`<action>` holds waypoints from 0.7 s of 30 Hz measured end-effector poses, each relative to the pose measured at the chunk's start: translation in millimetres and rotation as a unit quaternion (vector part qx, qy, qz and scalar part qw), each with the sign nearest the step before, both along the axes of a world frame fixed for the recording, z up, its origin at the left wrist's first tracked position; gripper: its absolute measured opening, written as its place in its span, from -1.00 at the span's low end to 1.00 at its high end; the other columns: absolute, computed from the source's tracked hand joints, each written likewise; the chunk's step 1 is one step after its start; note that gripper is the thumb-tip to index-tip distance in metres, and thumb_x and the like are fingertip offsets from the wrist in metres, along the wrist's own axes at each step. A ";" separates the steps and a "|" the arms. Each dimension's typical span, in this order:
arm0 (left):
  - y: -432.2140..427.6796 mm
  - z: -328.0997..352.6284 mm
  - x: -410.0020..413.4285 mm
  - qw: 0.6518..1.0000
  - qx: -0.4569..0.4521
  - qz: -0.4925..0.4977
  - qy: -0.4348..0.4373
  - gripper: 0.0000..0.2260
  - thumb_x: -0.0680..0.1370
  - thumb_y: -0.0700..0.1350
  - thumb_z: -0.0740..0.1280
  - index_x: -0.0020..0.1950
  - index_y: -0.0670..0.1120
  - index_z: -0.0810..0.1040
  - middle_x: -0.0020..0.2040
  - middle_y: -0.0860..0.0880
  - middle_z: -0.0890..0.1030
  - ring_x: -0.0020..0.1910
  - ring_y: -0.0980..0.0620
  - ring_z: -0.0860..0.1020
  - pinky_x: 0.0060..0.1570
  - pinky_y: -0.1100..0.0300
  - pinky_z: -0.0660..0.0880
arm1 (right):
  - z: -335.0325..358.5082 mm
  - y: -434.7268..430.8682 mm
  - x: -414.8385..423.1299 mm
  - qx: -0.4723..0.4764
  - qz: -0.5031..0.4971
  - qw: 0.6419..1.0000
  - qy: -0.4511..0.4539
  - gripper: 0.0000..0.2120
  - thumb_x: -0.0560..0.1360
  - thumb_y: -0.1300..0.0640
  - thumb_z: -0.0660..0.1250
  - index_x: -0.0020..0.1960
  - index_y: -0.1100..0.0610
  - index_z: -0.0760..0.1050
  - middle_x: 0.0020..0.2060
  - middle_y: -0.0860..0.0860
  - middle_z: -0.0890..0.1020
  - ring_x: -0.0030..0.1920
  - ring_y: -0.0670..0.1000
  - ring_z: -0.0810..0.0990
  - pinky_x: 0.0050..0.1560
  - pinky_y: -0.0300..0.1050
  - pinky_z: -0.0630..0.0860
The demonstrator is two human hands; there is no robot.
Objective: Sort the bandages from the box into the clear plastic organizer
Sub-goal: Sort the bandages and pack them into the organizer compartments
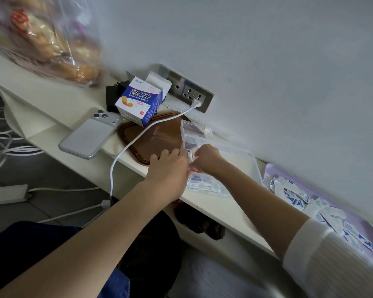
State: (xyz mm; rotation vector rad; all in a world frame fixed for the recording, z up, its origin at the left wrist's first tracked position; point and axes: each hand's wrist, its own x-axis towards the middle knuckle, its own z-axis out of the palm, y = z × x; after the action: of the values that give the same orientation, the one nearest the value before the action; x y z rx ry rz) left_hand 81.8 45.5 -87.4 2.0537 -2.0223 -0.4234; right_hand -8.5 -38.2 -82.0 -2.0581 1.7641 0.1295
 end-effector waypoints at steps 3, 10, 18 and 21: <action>0.8 -0.2 -1.5 1.000 0.000 -0.002 -0.009 -0.54 0.63 -0.02 0.13 0.49 -0.08 0.11 0.41 -0.06 0.31 0.35 -0.08 0.29 0.25 0.00 0.25 | 0.6 0.4 -2.6 -0.007 0.009 1.000 -0.020 -0.68 0.48 0.16 0.37 0.18 0.27 0.49 -0.08 0.05 0.58 -0.05 0.03 0.57 -0.12 -0.30 0.49; -0.3 -2.1 -9.4 0.998 -0.005 0.009 -0.056 -0.54 0.63 0.01 0.12 0.48 -0.12 0.12 0.36 -0.11 0.33 0.31 -0.10 0.31 0.22 0.03 0.27 | 9.9 19.1 -21.0 -0.065 0.071 0.994 -0.060 -0.72 0.60 0.13 0.14 0.22 0.18 0.50 0.16 0.09 0.58 0.07 0.06 0.57 -0.01 -0.24 0.44; 7.0 -3.0 -30.7 0.983 -0.110 -0.005 -0.150 -0.71 0.53 -0.12 0.28 0.23 -0.08 0.37 0.17 -0.10 0.43 0.13 -0.11 0.39 0.05 0.05 0.32 | 3.0 40.6 -93.6 -0.258 0.135 0.955 -0.055 -0.75 0.60 0.11 0.15 0.22 0.10 0.47 0.09 0.02 0.50 0.09 0.02 0.49 -0.06 -0.23 0.36; 5.8 -9.3 -46.3 0.966 -0.191 -0.039 -0.172 -0.68 0.21 -0.25 0.48 -0.07 -0.14 0.55 -0.14 -0.13 0.54 -0.16 -0.14 0.51 -0.21 0.06 0.41 | 0.5 47.9 -132.2 -0.322 0.120 0.937 -0.055 -0.79 0.57 0.16 0.22 0.18 0.16 0.48 0.00 0.08 0.51 -0.02 0.07 0.53 -0.15 -0.21 0.33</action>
State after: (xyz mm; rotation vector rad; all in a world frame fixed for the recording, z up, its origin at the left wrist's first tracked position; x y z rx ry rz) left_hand 35.5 51.3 -96.7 1.9062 -2.1636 0.3166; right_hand -140.7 9.7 -81.4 -2.6618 1.6134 -0.5583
